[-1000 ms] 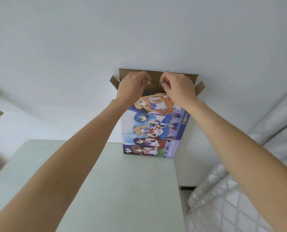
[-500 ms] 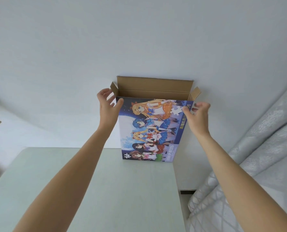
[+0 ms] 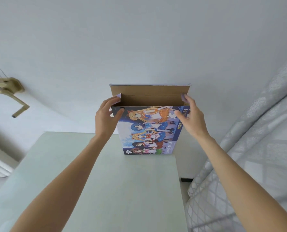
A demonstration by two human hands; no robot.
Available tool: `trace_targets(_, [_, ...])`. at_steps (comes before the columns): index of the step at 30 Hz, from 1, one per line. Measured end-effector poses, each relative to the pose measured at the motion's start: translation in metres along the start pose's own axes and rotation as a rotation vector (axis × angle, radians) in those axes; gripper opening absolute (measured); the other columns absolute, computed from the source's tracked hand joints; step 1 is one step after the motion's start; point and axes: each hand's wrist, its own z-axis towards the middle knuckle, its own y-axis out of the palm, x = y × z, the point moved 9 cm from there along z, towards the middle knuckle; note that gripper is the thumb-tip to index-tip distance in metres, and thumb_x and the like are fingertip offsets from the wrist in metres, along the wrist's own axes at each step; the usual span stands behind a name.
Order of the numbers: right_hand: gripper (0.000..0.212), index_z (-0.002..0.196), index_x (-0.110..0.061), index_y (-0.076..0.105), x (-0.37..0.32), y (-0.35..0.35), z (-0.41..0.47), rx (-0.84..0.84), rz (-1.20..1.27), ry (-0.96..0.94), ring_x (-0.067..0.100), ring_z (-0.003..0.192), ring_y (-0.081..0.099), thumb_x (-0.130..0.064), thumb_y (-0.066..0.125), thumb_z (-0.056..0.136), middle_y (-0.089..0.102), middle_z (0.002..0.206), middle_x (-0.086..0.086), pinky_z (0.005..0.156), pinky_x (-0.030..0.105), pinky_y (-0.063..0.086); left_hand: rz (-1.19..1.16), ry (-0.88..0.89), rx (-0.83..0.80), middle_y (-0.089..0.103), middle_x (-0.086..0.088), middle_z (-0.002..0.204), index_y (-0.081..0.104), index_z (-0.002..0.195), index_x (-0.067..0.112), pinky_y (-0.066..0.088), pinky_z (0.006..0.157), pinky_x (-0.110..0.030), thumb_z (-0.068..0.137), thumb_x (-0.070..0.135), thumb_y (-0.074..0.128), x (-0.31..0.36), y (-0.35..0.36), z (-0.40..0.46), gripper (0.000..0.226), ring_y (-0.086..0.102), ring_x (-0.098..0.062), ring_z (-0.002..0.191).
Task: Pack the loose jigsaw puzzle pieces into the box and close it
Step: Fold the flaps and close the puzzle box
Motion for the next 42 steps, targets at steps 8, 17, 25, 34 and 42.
trace_targets(8, [0.005, 0.093, -0.028, 0.045, -0.027, -0.017, -0.056, 0.064, -0.030, 0.109, 0.019, 0.086, 0.062, -0.031, 0.044, 0.097, 0.064, 0.093, 0.001, 0.064, 0.031, 0.048, 0.125, -0.195, 0.188, 0.065, 0.014, 0.098, 0.069, 0.082, 0.024, 0.043, 0.079, -0.024, 0.089, 0.032, 0.056, 0.015, -0.066, -0.055, 0.017, 0.060, -0.004, 0.087])
trace_targets(17, [0.074, 0.140, -0.028, 0.021, -0.057, -0.003, -0.042, -0.179, 0.376, 0.135, 0.013, 0.119, 0.045, 0.014, 0.044, 0.084, 0.034, 0.139, 0.005, 0.098, 0.020, 0.040, -0.136, -0.119, -0.169, 0.047, 0.010, 0.129, 0.028, 0.137, 0.036, 0.046, 0.083, -0.026, 0.085, -0.009, 0.036, 0.026, -0.043, -0.039, 0.069, 0.049, -0.008, 0.112])
trace_targets(25, [0.030, 0.121, -0.014, 0.038, -0.059, -0.016, -0.047, -0.202, 0.115, 0.016, 0.018, 0.103, 0.055, -0.026, 0.048, 0.096, 0.051, 0.114, -0.004, 0.077, 0.023, 0.043, -0.085, -0.063, -0.253, 0.051, 0.012, 0.124, 0.039, 0.121, 0.041, 0.045, 0.088, -0.017, 0.086, 0.027, 0.063, 0.031, -0.054, -0.050, 0.044, 0.049, 0.004, 0.111])
trace_targets(34, [0.053, 0.133, -0.020, 0.034, -0.061, -0.008, -0.058, -0.400, 0.046, 0.029, 0.016, 0.115, 0.050, -0.050, 0.036, 0.088, 0.047, 0.128, 0.001, 0.091, 0.030, 0.046, 0.086, -0.061, -0.310, 0.059, 0.005, 0.111, 0.053, 0.112, 0.022, 0.049, 0.082, -0.027, 0.089, 0.016, 0.056, 0.043, -0.056, -0.043, 0.024, 0.054, -0.014, 0.103])
trace_targets(42, [0.028, 0.120, -0.015, 0.060, -0.065, -0.018, -0.054, -0.073, -0.379, -0.121, 0.029, 0.106, 0.051, -0.022, 0.047, 0.096, 0.053, 0.125, 0.008, 0.079, 0.025, 0.038, 0.405, -0.015, -0.127, 0.056, -0.003, 0.118, 0.067, 0.111, 0.021, 0.046, 0.082, -0.035, 0.091, 0.027, 0.057, 0.040, -0.060, -0.045, 0.023, 0.057, -0.025, 0.096])
